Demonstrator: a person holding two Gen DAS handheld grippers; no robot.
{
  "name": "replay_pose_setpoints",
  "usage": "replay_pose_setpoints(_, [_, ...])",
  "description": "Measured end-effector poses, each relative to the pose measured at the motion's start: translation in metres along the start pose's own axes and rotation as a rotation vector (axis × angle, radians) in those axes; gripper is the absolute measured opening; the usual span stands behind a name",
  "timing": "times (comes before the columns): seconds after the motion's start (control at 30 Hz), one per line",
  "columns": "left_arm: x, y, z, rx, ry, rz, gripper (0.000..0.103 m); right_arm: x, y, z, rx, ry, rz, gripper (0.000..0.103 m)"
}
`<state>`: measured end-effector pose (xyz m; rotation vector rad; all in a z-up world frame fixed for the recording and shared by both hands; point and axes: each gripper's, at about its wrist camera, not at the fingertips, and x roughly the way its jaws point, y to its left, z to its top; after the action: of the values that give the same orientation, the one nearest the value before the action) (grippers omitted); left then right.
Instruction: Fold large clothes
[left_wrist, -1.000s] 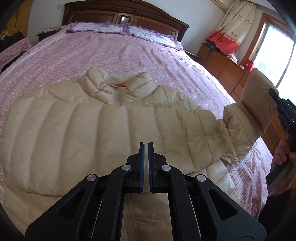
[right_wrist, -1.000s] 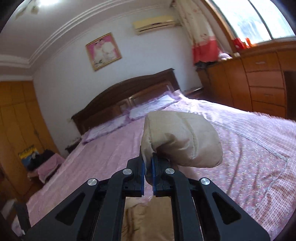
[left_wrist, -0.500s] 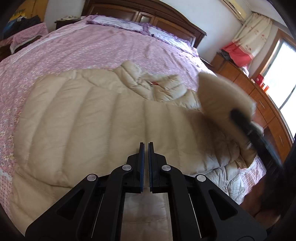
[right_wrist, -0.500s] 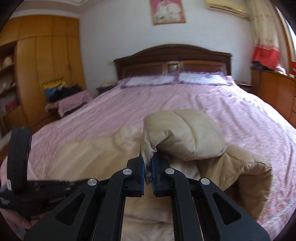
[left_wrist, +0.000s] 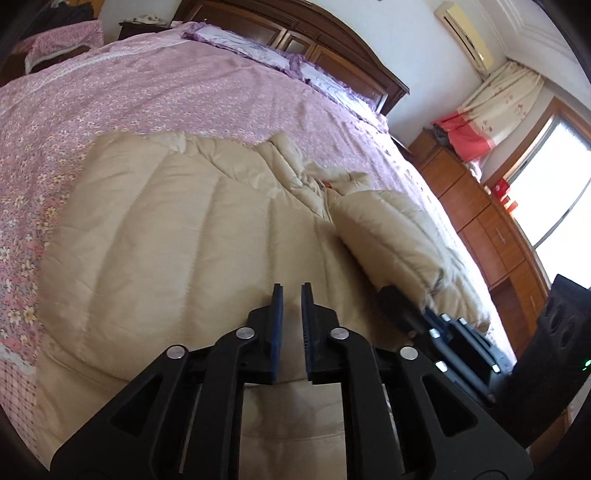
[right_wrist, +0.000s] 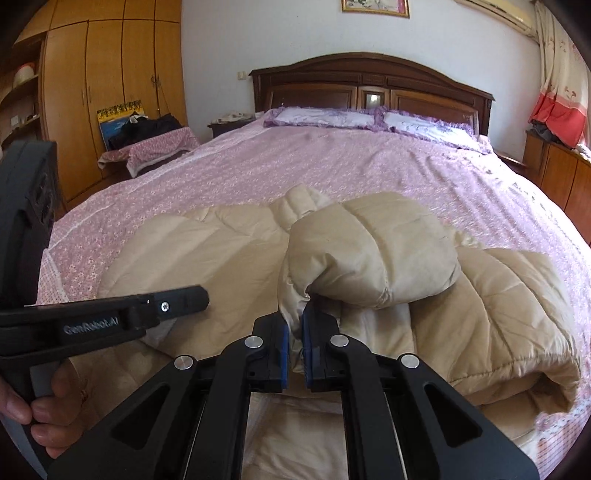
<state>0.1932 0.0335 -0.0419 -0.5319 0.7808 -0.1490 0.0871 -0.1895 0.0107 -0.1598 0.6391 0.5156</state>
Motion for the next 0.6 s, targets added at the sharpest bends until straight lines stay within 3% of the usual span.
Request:
replay_pose_setpoints(0.2, [-0.008,0.015,0.001,-0.031,-0.017,-0.021,0.012,0.016,0.018,0.005,-0.034,0.048,0.027,0.008])
replay_pose_setpoints(0.23, [-0.009,0.016,0.002,-0.032,-0.018,-0.02,0.014,0.018,0.019,0.005,-0.043,0.063,0.029,0.013])
replay_pose_setpoints(0.27, [-0.011,0.017,0.002,-0.031,-0.024,-0.02,0.017,0.019,0.02,0.005,-0.045,0.077,0.037,0.037])
replay_pose_setpoints(0.3, [-0.013,0.016,0.003,-0.024,-0.034,-0.024,0.026,0.018,0.019,0.004,-0.034,0.086,0.061,0.056])
replay_pose_setpoints(0.33, [-0.016,0.015,0.003,-0.017,-0.043,-0.028,0.037,0.015,0.017,0.003,-0.016,0.09,0.092,0.08])
replay_pose_setpoints(0.4, [-0.02,0.01,0.006,-0.006,-0.062,-0.037,0.044,0.0,0.012,0.002,0.025,0.053,0.148,0.08])
replay_pose_setpoints(0.43, [-0.022,0.007,0.006,-0.003,-0.067,-0.043,0.044,-0.006,0.011,0.002,0.022,0.049,0.155,0.075])
replay_pose_setpoints(0.5, [-0.027,0.001,0.007,0.012,-0.081,-0.058,0.044,-0.019,0.011,-0.001,-0.009,0.048,0.124,0.066])
replay_pose_setpoints(0.6, [-0.039,-0.025,0.009,0.104,-0.127,-0.079,0.044,-0.041,0.0,-0.011,-0.006,0.042,0.13,0.066])
